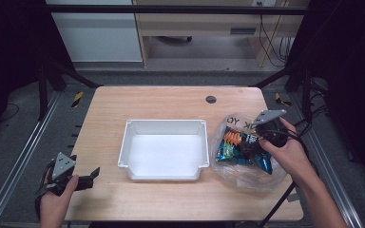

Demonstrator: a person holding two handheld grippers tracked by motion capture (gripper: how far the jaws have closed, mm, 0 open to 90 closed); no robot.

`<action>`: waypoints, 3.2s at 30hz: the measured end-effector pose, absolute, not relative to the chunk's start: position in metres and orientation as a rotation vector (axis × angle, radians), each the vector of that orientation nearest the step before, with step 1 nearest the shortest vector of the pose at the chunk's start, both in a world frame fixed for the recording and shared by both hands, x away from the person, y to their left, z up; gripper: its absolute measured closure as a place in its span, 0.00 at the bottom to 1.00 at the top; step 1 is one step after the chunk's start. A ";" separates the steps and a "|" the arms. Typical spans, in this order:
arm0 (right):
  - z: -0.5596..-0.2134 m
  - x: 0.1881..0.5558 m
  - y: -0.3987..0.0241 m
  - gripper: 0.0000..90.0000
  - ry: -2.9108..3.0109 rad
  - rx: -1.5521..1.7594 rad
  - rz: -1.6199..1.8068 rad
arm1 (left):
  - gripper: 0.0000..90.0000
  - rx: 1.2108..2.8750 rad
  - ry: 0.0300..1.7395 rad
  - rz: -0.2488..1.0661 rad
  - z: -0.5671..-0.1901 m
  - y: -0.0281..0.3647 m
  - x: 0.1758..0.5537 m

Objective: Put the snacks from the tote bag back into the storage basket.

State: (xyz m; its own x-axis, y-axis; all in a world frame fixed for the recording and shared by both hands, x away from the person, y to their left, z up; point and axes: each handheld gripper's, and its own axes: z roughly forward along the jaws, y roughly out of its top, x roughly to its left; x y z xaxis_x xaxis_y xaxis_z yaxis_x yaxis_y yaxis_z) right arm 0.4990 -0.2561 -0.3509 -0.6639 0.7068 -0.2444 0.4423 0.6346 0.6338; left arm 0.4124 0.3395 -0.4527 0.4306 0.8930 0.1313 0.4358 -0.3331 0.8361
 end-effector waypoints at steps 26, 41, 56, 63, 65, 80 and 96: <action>-0.370 0.533 -0.254 0.13 2.579 0.772 0.590 | 0.04 1.955 1.098 0.752 -0.456 0.335 0.420; -0.406 0.543 -0.257 0.13 2.661 0.817 0.545 | 0.04 1.955 1.104 0.768 -0.456 0.335 0.421; -0.425 0.545 -0.265 0.12 2.664 0.853 0.524 | 0.04 1.973 1.087 0.754 -0.457 0.331 0.420; -0.431 0.549 -0.264 0.11 2.681 0.862 0.494 | 0.04 1.977 1.086 0.753 -0.457 0.331 0.420; -0.432 0.550 -0.263 0.10 2.685 0.859 0.487 | 0.04 1.978 1.085 0.754 -0.457 0.331 0.420; -0.442 0.550 -0.253 0.12 2.690 0.836 0.359 | 0.04 1.962 1.097 0.752 -0.456 0.336 0.420; -0.428 0.533 -0.262 0.42 2.672 0.733 0.430 | 0.04 1.951 1.105 0.753 -0.455 0.340 0.420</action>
State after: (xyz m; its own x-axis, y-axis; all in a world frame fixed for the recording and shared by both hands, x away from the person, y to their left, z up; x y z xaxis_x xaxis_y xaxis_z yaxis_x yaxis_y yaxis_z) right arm 0.5326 -0.2620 -0.4281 -0.8106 0.5352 -0.2375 0.4336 0.8213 0.3707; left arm 0.4202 0.3399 -0.4552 0.4521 0.8835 0.1228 0.4374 -0.3396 0.8326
